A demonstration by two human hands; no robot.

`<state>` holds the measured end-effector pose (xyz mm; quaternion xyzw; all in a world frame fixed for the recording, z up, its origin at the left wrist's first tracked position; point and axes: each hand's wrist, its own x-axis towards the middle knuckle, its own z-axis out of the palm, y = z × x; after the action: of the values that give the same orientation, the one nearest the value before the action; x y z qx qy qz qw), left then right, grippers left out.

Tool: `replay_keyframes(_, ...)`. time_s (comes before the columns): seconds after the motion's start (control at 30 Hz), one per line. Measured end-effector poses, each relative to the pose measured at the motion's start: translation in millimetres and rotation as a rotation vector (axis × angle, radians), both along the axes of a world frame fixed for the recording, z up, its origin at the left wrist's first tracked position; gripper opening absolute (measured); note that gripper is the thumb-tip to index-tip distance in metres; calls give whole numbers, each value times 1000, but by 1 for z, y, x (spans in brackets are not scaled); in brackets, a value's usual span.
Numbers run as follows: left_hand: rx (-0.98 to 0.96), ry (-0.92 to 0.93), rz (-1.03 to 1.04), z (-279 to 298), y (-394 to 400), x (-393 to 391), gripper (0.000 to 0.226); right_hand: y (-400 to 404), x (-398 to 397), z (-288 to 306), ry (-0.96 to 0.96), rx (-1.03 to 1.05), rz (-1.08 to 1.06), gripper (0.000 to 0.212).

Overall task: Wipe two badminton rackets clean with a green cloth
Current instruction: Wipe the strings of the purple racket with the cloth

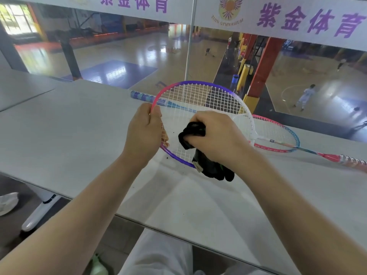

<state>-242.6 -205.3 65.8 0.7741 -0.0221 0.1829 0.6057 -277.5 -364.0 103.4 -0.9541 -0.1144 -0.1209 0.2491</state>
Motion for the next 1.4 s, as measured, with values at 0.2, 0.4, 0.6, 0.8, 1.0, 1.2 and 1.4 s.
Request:
replay_keyframes(0.2, 13, -2, -16, -1, -2, -1, 27, -11, -7, 0, 14, -4, 27, 14)
replay_keyframes(0.4, 49, 12, 3, -8, -2, -1, 26, -26, -8, -6, 67, 342, -24, 14)
replay_keyframes(0.6, 57, -35, 7, -2, -3, -5, 27, -9, -11, -12, -39, 90, 22, 16)
replay_keyframes(0.8, 24, -30, -19, 3, -5, -9, 28, -5, -16, -18, -158, 55, -68, 11)
replay_keyframes(1.0, 35, -12, -27, 1, -6, -9, 27, -24, -11, -17, -71, 412, -147, 13)
replay_keyframes(1.2, 11, -26, -42, 1, -6, -9, 27, -11, -18, -24, -111, 122, -9, 16)
replay_keyframes(1.4, 44, -23, -36, -3, -5, -6, 27, -14, -12, -25, -144, 301, -194, 16)
